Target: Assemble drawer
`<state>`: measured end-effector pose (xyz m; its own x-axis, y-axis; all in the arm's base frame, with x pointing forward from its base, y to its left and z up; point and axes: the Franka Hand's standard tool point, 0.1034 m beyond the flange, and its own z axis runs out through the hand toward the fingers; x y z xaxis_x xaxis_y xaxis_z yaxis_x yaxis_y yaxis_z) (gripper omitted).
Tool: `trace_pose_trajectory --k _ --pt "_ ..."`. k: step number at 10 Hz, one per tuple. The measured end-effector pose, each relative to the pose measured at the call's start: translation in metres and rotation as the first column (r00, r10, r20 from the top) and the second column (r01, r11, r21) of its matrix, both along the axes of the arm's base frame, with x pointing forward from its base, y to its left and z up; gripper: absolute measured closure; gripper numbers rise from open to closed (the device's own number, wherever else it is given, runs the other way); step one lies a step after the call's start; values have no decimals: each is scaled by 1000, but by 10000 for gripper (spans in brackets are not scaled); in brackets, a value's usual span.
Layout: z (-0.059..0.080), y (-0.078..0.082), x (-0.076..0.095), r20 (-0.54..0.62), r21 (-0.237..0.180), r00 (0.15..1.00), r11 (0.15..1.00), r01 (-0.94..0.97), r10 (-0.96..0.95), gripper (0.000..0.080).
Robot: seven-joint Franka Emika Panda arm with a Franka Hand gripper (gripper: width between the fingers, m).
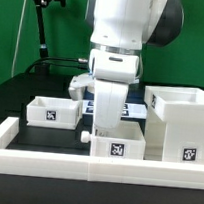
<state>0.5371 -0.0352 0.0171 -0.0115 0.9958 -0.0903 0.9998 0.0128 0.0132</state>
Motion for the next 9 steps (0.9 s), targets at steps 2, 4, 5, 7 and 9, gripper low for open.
trace_pose_trajectory --k 2,4,5,7,9 --pt "-1 5 6 4 3 1000 1000 -9 9 757" --pt "-3 7 6 -10 3 1000 1000 -12 12 757" --pt "-3 8 6 -11 4 1000 1000 -11 11 757" --pt "-3 12 6 -10 7 1000 1000 5 -5 757" --pt "-4 12 5 15 11 1000 1000 4 -4 756"
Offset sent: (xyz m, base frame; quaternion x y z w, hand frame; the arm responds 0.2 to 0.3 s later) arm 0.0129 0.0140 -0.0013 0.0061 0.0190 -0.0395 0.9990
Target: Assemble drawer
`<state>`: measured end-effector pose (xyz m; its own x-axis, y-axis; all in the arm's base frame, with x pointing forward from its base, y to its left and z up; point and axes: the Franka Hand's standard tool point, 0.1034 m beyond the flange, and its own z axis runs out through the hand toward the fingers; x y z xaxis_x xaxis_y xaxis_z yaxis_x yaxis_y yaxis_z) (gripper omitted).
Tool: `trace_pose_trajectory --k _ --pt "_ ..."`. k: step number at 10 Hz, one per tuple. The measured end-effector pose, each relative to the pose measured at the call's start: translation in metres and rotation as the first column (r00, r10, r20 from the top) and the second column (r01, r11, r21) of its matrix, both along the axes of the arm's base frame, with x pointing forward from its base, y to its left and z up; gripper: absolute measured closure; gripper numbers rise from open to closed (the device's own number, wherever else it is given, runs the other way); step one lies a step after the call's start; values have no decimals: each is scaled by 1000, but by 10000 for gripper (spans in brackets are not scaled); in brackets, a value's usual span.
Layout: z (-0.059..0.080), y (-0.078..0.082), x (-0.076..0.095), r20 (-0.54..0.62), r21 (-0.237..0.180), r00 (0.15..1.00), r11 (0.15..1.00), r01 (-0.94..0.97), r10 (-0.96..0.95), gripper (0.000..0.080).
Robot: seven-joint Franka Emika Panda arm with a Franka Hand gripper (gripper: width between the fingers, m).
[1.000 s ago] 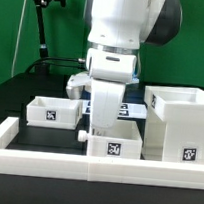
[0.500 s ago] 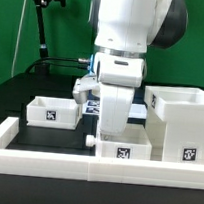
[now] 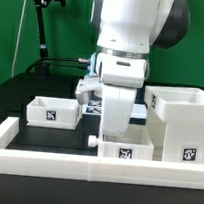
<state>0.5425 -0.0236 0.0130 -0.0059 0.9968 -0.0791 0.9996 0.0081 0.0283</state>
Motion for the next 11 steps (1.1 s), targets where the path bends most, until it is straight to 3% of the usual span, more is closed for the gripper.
trace_pose_trajectory --k 3,11 --pt "0 12 0 -7 3 1000 1000 -27 27 756" --pt "-1 19 0 -21 -11 997 997 -79 78 755"
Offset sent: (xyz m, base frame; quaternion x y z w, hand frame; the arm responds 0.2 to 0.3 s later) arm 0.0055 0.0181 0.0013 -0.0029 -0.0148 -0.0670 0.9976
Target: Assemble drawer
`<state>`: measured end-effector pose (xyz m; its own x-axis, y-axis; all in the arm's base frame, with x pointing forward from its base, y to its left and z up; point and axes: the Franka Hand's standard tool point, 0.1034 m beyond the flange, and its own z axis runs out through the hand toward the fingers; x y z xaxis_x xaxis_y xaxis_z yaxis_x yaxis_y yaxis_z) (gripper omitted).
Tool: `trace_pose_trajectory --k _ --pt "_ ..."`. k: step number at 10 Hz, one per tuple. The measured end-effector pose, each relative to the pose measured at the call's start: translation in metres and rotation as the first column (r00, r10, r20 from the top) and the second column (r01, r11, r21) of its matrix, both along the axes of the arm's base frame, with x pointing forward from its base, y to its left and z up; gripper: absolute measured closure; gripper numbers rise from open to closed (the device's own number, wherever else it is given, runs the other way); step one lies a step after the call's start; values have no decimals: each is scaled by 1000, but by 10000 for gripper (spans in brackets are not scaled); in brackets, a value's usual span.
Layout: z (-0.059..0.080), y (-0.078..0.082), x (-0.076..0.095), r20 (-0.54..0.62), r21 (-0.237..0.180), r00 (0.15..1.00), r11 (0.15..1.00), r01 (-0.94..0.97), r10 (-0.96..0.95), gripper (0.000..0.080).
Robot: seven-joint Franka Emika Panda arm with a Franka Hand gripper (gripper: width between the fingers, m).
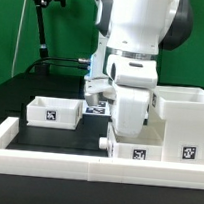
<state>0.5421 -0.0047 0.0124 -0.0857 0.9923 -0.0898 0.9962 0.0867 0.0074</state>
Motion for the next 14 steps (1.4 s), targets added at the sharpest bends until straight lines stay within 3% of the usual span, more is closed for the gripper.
trace_pose_trajectory --k 2,7,8,9,11,12,13,14 --pt "-1 7 1 -25 -7 999 999 -33 32 755" --pt "-1 6 1 -24 -7 999 1000 -28 28 755" --pt "0 6 1 -23 -8 999 1000 -24 24 647" --pt "8 9 2 -22 -11 1000 1000 1 -1 647" --pt "27 6 3 -34 -20 999 1000 7 -8 290" --pt "35 4 3 -42 -25 999 1000 11 -12 290" --pt "45 2 6 -41 -29 999 999 15 -17 177" --pt "52 -2 8 -40 -32 999 999 13 -14 177"
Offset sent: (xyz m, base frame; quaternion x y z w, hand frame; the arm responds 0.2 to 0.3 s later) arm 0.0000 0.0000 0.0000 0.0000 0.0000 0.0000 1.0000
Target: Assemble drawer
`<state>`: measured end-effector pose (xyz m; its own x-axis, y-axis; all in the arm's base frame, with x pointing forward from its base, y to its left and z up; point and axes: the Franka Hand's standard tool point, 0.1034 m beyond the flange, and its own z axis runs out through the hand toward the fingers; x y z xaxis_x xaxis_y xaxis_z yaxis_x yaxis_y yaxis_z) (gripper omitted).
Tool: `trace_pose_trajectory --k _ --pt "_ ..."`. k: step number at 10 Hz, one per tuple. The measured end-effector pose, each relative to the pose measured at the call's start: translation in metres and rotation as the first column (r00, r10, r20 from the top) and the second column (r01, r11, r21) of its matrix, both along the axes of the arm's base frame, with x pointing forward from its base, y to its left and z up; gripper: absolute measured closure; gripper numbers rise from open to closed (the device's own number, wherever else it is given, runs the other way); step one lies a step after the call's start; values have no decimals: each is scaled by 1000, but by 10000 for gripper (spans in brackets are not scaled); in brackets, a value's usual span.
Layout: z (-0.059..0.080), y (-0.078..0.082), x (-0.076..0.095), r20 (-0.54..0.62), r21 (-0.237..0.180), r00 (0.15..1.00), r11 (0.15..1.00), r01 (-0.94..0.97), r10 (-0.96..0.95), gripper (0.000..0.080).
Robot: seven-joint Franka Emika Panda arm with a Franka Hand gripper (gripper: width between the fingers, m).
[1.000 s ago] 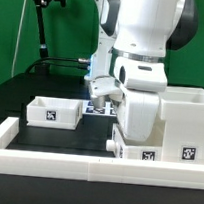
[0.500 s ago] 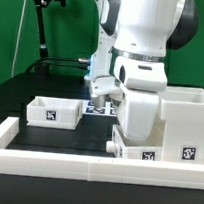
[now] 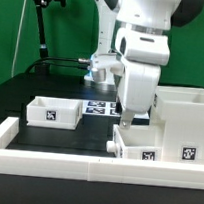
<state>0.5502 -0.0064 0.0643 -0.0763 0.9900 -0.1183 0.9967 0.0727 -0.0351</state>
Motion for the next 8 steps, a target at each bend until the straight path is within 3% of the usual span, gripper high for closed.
trace_pose_trajectory --k 3,5,6,8 --pt "-2 -34 7 -8 0 998 998 -55 55 151" --pt "-28 -53 4 -38 12 996 997 -81 82 150" --pt "-42 -52 1 -41 16 995 996 -85 86 150" --pt "-51 -55 -5 -58 39 995 996 -84 86 150"
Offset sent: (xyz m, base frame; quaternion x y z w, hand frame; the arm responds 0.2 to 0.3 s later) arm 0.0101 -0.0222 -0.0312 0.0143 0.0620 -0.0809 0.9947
